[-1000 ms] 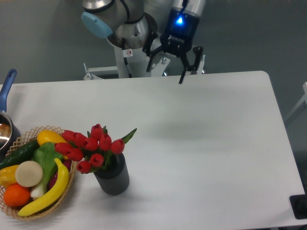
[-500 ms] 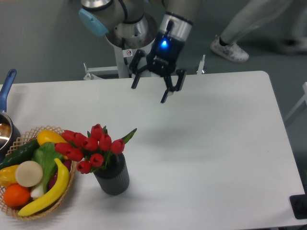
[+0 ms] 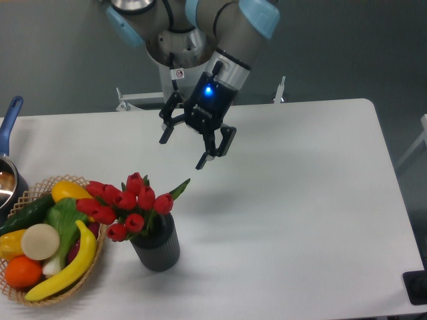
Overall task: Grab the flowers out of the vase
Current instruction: 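Move the open gripper down toward the red tulips in the black vase, then close the gripper around the tulip stems just below the blooms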
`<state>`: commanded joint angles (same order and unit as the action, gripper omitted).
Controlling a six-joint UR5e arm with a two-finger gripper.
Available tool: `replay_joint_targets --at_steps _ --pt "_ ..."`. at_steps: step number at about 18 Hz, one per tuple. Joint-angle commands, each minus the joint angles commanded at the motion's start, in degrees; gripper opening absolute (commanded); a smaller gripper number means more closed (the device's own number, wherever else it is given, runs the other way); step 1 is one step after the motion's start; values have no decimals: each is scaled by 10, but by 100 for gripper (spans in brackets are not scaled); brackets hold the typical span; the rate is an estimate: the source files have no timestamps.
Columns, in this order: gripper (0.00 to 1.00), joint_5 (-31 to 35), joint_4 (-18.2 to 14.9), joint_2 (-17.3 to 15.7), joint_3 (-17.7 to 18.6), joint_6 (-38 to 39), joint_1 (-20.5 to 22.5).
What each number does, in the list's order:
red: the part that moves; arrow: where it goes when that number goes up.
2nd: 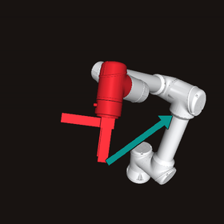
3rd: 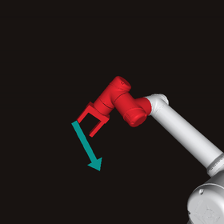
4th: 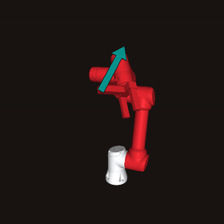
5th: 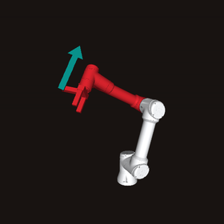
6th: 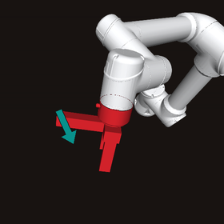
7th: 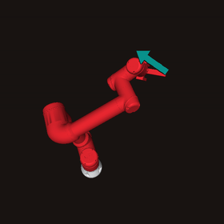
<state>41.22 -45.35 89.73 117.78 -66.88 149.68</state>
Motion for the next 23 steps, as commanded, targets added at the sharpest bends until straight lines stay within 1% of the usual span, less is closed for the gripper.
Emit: replay_joint_targets --at_steps 4,7,10,13,18,20,23 --pt "100 0 2 28 -30 2 -22" --pt "100 2 3 40 -37 1 -31" --pt "100 4 3 58 -54 1 -46" --pt "100 4 3 68 -66 1 -54" --pt "100 5 3 115 -109 3 -76" --pt "100 4 3 122 -116 1 -85" --pt "100 4 3 133 -125 1 -87"
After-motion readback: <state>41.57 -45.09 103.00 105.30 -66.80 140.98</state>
